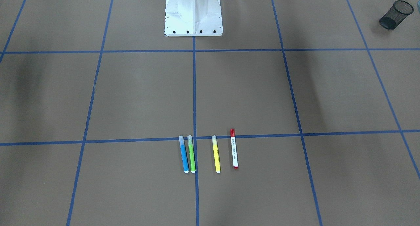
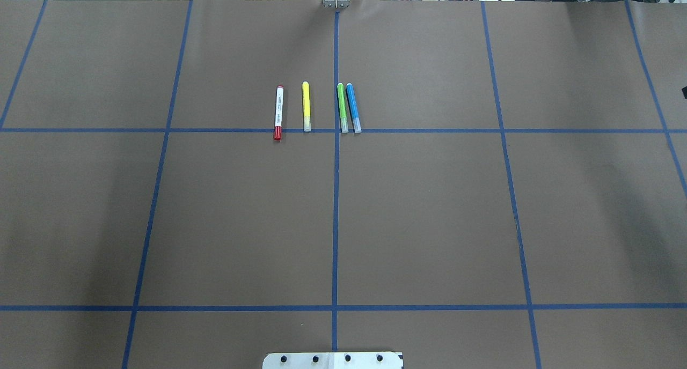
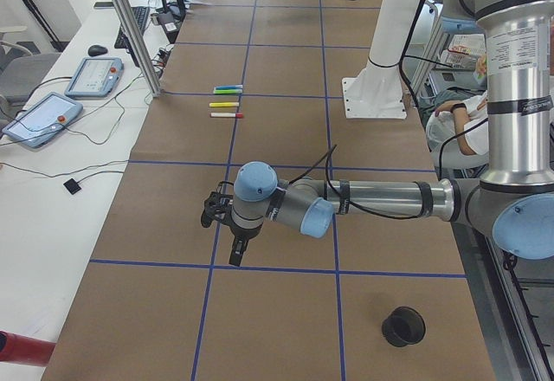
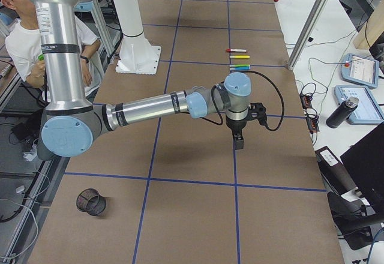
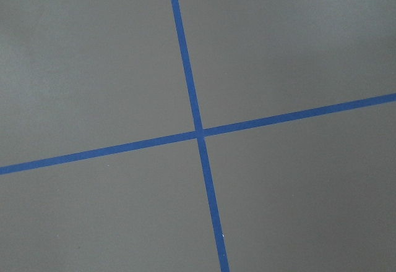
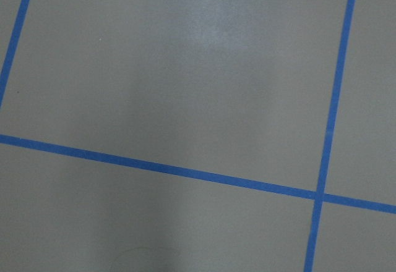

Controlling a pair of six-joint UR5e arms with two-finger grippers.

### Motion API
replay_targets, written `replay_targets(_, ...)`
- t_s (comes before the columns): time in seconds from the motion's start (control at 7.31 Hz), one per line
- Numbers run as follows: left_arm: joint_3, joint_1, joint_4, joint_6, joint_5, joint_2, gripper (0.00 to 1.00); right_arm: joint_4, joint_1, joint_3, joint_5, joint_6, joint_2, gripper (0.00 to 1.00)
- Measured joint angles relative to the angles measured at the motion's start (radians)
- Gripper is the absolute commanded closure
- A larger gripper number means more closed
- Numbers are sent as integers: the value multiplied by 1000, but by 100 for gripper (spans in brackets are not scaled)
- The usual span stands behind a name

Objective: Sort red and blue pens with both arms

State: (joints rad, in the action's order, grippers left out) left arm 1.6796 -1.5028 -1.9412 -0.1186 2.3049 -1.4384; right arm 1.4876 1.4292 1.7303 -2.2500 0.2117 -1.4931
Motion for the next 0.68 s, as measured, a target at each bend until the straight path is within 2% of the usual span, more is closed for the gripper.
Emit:
replay_targets(0.27, -11, 0, 2, 0, 2, -5, 0, -2, 52, 19, -37, -5, -57, 0)
replay_targets(0.68, -17, 0, 1, -2, 1, -8, 0, -3, 69, 35, -55, -8, -102, 0)
